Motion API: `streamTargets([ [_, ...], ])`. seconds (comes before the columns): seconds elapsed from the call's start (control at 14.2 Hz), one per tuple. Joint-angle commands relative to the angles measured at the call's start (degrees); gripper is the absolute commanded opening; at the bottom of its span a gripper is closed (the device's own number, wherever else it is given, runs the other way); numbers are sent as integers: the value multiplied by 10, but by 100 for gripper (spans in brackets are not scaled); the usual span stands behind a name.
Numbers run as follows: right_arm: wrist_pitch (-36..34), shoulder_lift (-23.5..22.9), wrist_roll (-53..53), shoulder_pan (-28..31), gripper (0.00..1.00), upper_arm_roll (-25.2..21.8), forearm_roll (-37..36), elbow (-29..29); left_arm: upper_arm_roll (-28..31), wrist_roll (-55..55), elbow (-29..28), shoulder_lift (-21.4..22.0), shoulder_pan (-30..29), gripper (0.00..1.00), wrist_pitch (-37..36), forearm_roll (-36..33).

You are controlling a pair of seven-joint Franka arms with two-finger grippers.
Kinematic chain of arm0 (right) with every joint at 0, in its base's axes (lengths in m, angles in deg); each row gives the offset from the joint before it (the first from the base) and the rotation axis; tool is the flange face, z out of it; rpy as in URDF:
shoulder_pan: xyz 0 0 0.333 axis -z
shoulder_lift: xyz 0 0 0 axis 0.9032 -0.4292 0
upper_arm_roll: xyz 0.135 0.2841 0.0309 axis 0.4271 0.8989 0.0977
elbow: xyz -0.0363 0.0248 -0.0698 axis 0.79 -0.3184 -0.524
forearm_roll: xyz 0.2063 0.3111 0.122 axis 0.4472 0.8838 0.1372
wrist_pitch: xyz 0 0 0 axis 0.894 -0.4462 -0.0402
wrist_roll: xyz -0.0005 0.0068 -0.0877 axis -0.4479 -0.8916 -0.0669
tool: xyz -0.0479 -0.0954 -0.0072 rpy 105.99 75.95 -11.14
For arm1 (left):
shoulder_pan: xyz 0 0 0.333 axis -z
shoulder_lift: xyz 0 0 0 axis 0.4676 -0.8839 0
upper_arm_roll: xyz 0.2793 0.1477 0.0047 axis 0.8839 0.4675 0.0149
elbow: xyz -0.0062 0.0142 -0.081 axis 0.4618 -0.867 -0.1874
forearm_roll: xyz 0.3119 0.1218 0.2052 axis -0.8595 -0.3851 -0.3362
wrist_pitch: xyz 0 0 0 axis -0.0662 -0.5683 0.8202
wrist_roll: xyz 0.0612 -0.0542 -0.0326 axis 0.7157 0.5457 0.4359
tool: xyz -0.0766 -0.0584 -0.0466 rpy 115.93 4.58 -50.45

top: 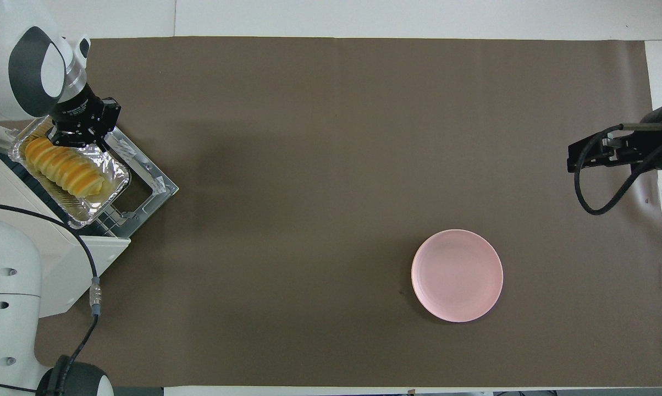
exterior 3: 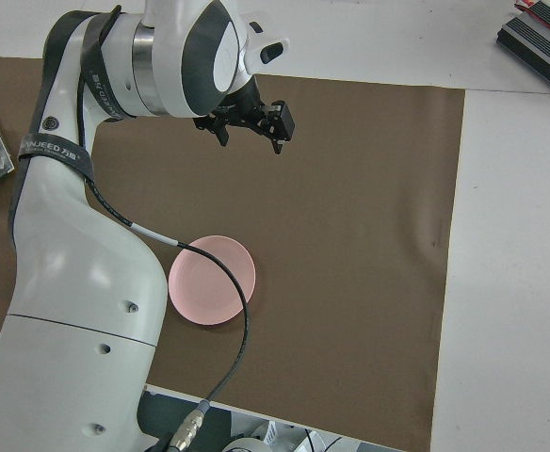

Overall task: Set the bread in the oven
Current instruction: 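Carry the foil tray with the left gripper into the toaster oven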

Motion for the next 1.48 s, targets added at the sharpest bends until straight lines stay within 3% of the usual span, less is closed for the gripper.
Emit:
streamTargets([
  [0.0,-3,11,-13,10,100,8,-6,-12,2,-7,-58,36,11,0,-3,-23],
  [1.41,-3,11,-13,10,100,8,-6,-12,16,-7,-163,79,5,0,97,-83],
])
